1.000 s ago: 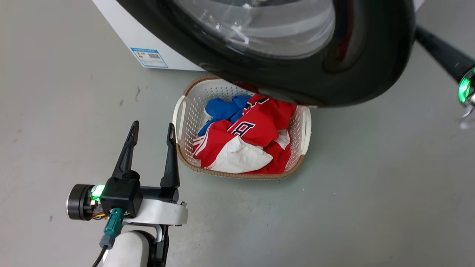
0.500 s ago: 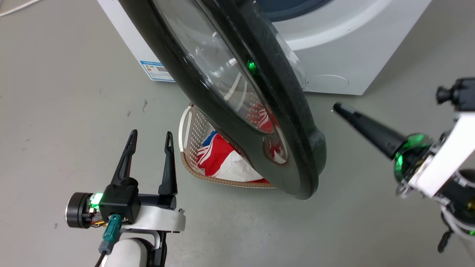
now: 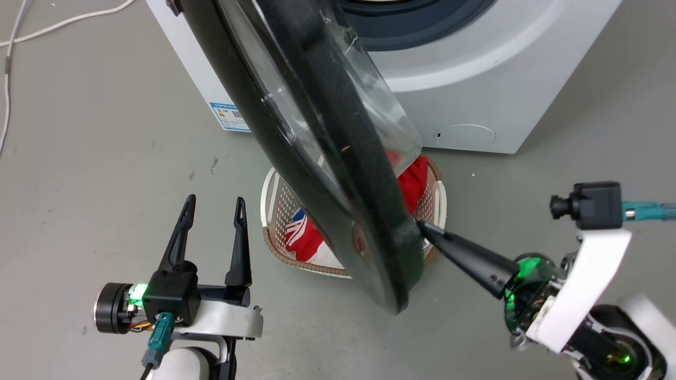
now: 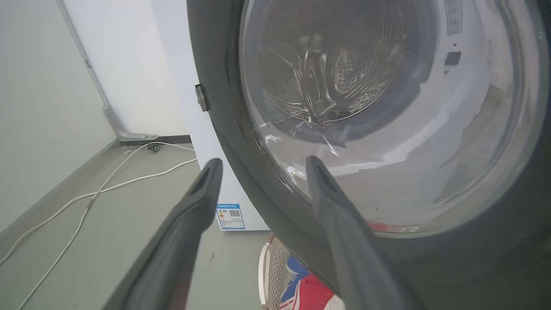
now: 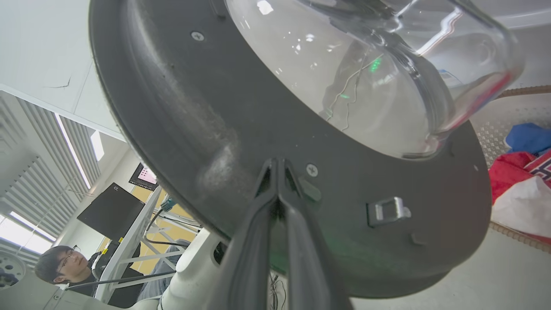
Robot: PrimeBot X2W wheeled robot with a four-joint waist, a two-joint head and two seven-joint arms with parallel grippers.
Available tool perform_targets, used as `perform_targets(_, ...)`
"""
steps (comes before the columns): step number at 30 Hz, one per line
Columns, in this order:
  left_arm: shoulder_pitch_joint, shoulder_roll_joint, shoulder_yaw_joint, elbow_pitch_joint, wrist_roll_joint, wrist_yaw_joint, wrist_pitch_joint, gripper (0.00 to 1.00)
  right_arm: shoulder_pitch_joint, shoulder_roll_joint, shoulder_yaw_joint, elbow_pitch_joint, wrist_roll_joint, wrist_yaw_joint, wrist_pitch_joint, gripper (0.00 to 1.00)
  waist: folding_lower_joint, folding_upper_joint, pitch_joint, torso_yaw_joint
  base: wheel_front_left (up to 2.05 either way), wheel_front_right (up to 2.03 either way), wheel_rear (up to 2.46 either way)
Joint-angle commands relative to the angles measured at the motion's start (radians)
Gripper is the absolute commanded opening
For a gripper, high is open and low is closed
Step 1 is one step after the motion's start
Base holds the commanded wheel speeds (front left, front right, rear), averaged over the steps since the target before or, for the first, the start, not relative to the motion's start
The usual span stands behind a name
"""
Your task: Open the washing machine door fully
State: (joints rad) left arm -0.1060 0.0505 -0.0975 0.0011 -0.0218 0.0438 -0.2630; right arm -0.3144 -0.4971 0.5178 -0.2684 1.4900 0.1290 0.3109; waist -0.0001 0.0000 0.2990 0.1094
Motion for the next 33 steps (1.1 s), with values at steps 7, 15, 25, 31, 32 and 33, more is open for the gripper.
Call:
perform_targets(7, 0.019, 0.001, 0.000, 0.003, 0.011, -0.006, -0.003, 1.00, 0.035, 0.051, 0.091, 0.008, 0.010, 0.003, -0.026, 0.00, 0.0001, 0.0000, -0.028, 0.007, 0.00, 0.00, 0.00)
perform_targets(15, 0.035, 0.001, 0.004, 0.008, 0.014, -0.007, -0.003, 1.00, 0.044, 0.099, 0.171, 0.046, 0.015, 0.003, -0.062, 0.00, 0.0001, 0.0000, -0.059, 0.006, 0.00, 0.00, 0.00)
perform_targets(25, 0.069, 0.008, 0.010, 0.010, 0.017, -0.006, -0.003, 1.00, 0.103, 0.098, 0.151, 0.073, 0.007, 0.003, -0.212, 0.00, 0.0001, 0.0000, -0.115, -0.006, 0.00, 0.00, 0.00)
perform_targets(31, 0.096, 0.013, 0.015, 0.014, 0.017, -0.005, -0.003, 1.00, 0.150, 0.066, 0.077, 0.071, -0.071, 0.003, -0.419, 0.00, 0.0001, 0.0000, -0.161, -0.020, 0.00, 0.00, 0.00)
perform_targets(32, 0.100, 0.014, 0.016, 0.014, 0.017, -0.004, -0.003, 1.00, 0.157, 0.059, 0.065, 0.077, -0.094, 0.003, -0.462, 0.00, 0.0001, 0.0000, -0.169, -0.022, 0.00, 0.00, 0.00)
perform_targets(33, 0.106, 0.014, 0.017, 0.014, 0.017, -0.004, -0.003, 1.00, 0.164, 0.051, 0.052, 0.085, -0.122, 0.003, -0.504, 0.00, 0.0001, 0.0000, -0.176, -0.024, 0.00, 0.00, 0.00)
